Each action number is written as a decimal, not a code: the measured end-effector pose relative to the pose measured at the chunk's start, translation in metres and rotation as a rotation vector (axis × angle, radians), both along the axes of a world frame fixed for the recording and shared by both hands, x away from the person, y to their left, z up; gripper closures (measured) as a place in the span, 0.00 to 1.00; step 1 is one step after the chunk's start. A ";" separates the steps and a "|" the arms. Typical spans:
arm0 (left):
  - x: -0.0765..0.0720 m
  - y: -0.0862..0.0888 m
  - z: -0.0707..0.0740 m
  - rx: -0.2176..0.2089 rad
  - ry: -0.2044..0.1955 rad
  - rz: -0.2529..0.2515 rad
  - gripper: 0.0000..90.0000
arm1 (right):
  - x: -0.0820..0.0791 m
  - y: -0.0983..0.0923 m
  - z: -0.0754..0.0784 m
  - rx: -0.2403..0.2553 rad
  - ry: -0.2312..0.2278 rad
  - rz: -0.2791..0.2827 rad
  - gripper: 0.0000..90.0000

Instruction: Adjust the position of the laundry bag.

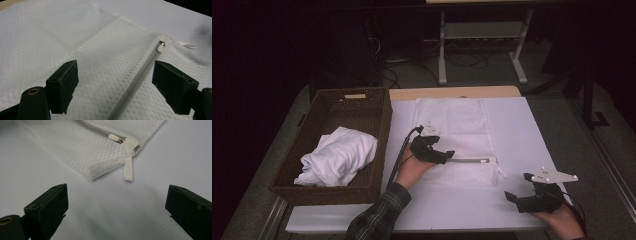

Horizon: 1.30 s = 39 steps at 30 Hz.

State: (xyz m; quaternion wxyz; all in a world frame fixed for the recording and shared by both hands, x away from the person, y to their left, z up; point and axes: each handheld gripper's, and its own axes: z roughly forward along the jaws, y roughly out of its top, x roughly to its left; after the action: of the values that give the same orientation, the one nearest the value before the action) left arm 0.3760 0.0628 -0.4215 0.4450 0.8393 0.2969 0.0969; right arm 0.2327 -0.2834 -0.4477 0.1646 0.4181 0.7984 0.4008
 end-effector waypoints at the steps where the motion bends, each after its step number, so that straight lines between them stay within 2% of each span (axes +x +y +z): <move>1: 0.006 -0.002 -0.001 -0.005 0.001 0.008 0.24 | 0.000 0.000 0.000 -0.002 -0.001 0.002 0.05; 7: 0.017 -0.005 -0.003 -0.014 0.005 0.021 0.26 | 0.000 0.000 0.000 0.000 0.000 0.001 0.05; 11: 0.018 -0.005 -0.003 -0.014 0.004 0.021 0.26 | 0.000 -0.001 0.000 0.002 0.001 0.001 0.05; 24: 0.041 -0.020 -0.005 0.007 0.005 0.027 0.31 | 0.000 0.000 0.000 0.003 -0.001 0.007 0.05; 28: 0.045 -0.023 -0.006 0.001 0.005 0.032 0.34 | 0.000 -0.001 0.000 0.006 0.003 0.003 0.05; 39: 0.065 -0.030 -0.015 0.023 0.018 0.056 0.46 | 0.000 0.000 0.000 0.008 0.001 0.011 0.05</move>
State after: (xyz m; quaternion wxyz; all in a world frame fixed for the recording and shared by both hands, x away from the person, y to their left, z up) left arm 0.4410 0.0331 -0.4368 0.4297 0.8365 0.3232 0.1053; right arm 0.2329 -0.2838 -0.4479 0.1605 0.4144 0.7991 0.4049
